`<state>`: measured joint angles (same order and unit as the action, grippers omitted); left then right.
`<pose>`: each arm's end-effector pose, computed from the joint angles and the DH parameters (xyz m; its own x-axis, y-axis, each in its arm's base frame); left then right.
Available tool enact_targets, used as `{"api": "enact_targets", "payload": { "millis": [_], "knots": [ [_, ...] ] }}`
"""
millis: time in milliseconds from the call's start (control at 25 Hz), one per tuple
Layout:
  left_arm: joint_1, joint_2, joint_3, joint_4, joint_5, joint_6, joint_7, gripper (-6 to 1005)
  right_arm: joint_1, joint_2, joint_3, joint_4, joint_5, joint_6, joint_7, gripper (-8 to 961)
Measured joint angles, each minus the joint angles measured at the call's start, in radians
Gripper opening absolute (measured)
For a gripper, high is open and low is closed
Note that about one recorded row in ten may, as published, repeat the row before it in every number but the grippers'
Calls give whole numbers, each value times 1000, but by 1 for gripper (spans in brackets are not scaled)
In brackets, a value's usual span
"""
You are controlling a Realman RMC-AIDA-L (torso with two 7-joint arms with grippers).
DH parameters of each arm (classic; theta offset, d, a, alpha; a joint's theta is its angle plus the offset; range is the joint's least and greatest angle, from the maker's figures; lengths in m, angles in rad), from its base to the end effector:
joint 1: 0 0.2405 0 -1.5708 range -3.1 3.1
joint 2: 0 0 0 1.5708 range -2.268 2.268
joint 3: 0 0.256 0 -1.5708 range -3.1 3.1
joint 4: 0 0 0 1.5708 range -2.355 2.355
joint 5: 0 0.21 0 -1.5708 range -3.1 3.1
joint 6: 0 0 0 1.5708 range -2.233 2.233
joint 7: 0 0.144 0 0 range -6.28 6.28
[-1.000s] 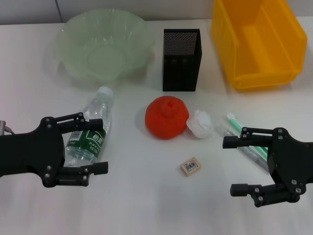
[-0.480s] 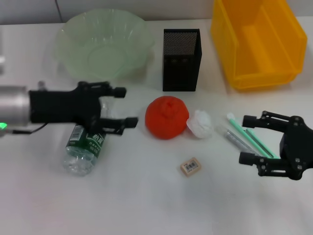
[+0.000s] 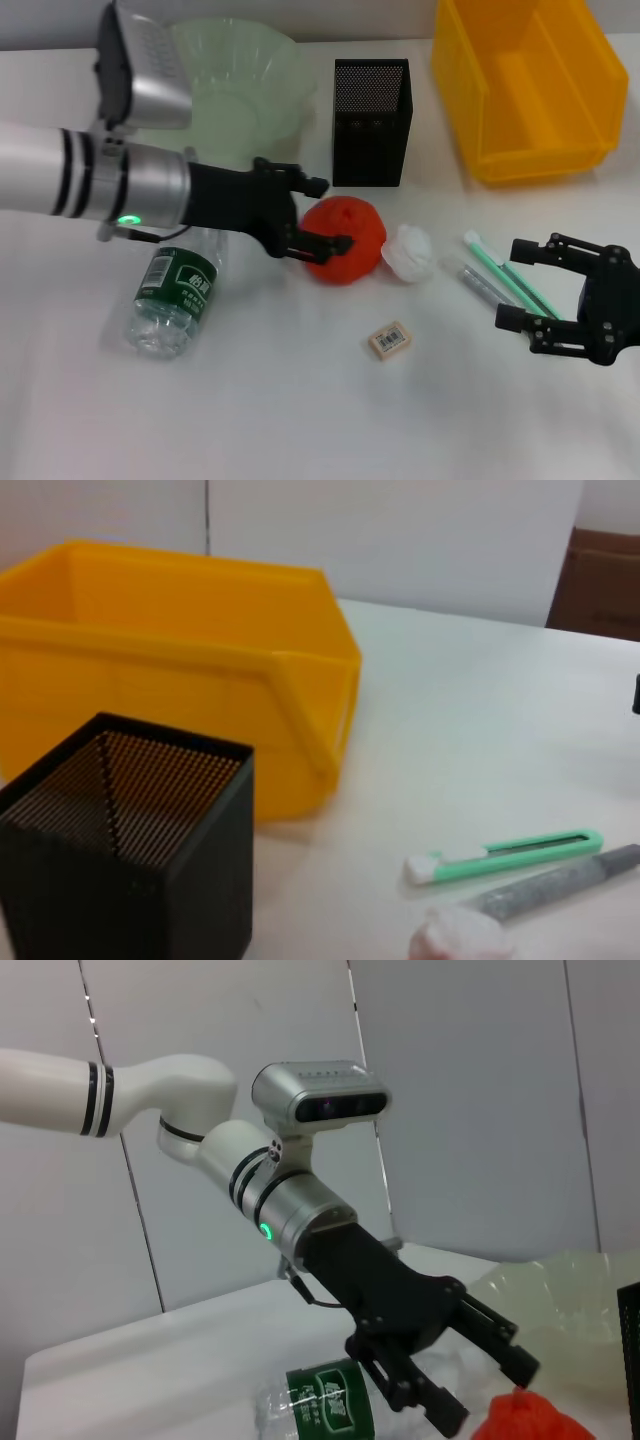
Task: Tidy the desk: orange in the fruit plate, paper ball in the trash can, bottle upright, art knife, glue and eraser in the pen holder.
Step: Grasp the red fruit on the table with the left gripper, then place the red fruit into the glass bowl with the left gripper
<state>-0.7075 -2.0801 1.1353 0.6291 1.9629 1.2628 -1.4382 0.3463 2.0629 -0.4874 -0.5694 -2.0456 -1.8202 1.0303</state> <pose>-0.2028 0.3713 -0.0604 0.9562 0.1935 0.2198 0.2292 -0.9616 -0.1507 0.3089 0.2481 0.0140 0.7580 -0.1989 -0.6212 -0.3795 -0.9091 -0.1720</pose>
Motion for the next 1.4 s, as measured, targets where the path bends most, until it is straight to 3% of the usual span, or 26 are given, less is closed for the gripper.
{"api": "enact_targets", "payload": {
  "millis": [120, 160, 200, 280, 480, 680, 1000, 1200, 1280, 1360, 1400],
  "knots": [
    [-3, 0, 17, -3, -12, -11, 0, 768, 0, 1, -3, 0, 0, 3, 0, 805],
    [-3, 0, 102, -5, -64, -80, 0, 766, 0, 1, -4, 0, -1, 3, 0, 805],
    [-3, 0, 102, -5, -64, -80, 0, 764, 0, 1, -5, 0, -1, 4, 0, 805],
    [8, 0, 183, -4, -121, -152, 3, 760, 0, 1, -7, 0, -5, 10, 0, 805],
    [34, 0, 246, 18, -180, -201, 18, 751, 0, 1, -4, 0, -5, 14, 1, 805],
    [43, 0, 257, 10, -194, -214, 36, 534, 1, 1, -5, 0, -5, 15, 1, 804],
    [72, 0, 265, 39, -219, -205, 36, 330, 3, 0, -1, 0, -5, 15, 2, 796],
    [136, 3, 260, 122, -308, -186, 36, 230, 3, 0, 0, 0, -5, 15, 2, 791],
    [233, 4, 219, 225, -456, -201, 72, 207, 5, 0, 1, 0, -1, 15, 2, 789],
    [258, 5, 198, 242, -513, -207, 99, 189, 6, 1, 1, 0, -1, 15, 2, 787],
    [287, 7, 144, 245, -642, -224, 153, 182, 7, 1, 1, 0, 0, 15, 2, 786]
  ]
}}
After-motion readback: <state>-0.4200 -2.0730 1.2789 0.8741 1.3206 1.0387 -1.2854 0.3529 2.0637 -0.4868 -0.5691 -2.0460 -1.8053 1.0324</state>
